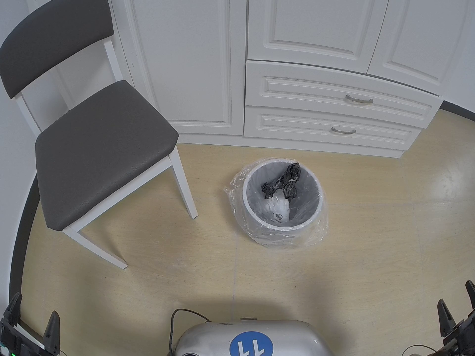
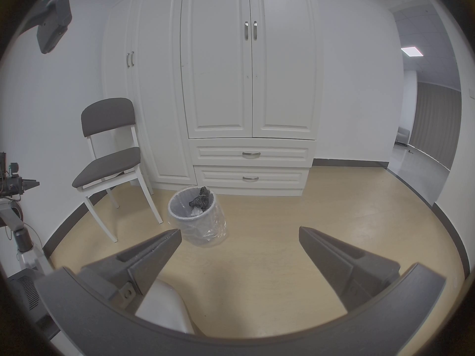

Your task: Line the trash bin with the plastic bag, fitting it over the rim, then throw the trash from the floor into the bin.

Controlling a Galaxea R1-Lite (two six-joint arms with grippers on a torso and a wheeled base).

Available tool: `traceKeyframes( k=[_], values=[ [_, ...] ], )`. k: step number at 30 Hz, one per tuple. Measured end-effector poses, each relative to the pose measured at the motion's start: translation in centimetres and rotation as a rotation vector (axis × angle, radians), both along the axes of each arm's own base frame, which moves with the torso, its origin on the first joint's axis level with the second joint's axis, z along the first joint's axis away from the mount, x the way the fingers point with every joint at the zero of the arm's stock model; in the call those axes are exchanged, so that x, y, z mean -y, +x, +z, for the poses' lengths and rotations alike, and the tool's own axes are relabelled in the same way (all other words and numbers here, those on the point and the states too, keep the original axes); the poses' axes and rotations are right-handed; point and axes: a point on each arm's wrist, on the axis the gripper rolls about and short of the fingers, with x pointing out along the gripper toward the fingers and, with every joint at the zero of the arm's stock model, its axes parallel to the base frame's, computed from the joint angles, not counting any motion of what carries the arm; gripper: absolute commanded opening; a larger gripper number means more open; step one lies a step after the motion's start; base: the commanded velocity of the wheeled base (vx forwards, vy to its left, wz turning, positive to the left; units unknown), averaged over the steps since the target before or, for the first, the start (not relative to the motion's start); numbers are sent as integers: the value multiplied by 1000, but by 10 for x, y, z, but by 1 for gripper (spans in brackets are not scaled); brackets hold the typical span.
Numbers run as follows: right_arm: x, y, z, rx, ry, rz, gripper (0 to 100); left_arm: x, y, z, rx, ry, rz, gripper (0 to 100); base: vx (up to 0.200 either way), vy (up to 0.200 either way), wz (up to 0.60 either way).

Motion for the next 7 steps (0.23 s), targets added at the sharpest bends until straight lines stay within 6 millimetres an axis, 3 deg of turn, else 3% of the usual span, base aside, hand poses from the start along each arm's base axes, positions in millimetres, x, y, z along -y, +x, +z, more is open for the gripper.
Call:
traceKeyframes(
  k=[7],
  values=[
    [0,0,0,0,0,0,100,0,0,0,0,0,0,100,0,0,0]
  ],
)
